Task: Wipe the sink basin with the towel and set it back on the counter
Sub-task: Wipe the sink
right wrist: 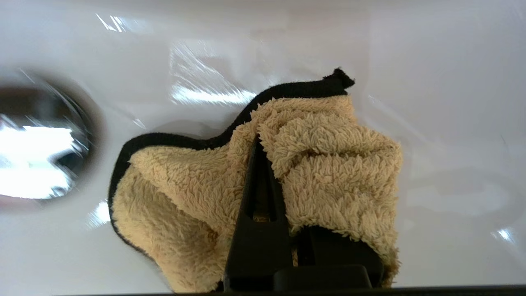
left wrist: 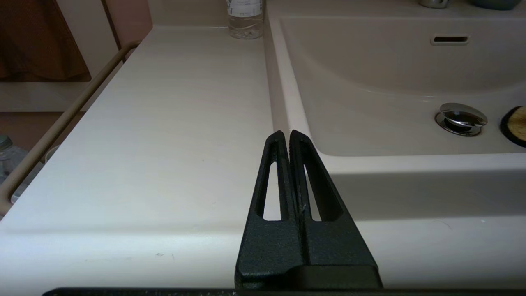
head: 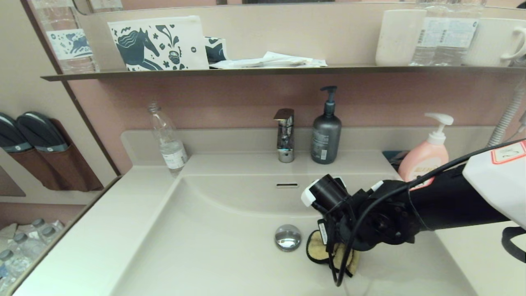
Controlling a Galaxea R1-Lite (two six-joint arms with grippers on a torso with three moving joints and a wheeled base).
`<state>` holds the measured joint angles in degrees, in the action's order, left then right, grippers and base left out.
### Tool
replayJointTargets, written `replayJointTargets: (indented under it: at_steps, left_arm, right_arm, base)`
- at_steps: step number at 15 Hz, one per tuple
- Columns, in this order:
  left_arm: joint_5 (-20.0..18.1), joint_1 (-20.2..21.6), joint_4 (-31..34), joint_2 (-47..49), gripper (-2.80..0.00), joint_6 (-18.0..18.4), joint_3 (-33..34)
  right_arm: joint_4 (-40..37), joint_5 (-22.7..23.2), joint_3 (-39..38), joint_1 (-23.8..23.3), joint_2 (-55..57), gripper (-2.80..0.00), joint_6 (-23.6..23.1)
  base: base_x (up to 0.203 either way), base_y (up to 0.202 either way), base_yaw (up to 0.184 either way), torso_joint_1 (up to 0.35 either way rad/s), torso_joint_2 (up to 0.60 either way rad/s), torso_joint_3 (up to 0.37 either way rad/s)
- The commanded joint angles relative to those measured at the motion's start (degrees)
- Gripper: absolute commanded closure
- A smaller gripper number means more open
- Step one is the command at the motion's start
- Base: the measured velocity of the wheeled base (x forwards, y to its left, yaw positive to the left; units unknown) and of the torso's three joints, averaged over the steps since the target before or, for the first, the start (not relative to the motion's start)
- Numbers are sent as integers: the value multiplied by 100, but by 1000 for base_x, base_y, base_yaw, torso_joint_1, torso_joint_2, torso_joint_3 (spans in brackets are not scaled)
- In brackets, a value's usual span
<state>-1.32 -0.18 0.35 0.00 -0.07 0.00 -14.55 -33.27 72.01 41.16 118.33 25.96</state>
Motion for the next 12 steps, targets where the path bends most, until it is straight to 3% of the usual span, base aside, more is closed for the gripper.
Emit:
replayJointTargets:
  at_steps: [1,3,6,9,12]
  left_arm:
    - [0,1,0,0,0,-1,0]
    - [0,1,0,1,0,-1,0]
    - [0,1,0,5,0,-1,0]
    - [0,1,0,0,0,-1,0]
    - [0,1,0,0,0,-1,0]
  right_arm:
    - [-47,-5,-563,15,-437,0,70]
    - [-95,29,-1028,251,-620,0,408]
    - [-109,148,-1124,733,-594,0,784]
    - [-28,612,-983,1155,-530,0,1229]
    - [48,1175,-446,1404,-344,0,2009]
  base:
    - [0,0,0,0,0,0]
    - [0,0,0,0,0,0]
    - [0,0,0,0,0,0]
    - [0,0,0,0,0,0]
    - [0,0,0,0,0,0]
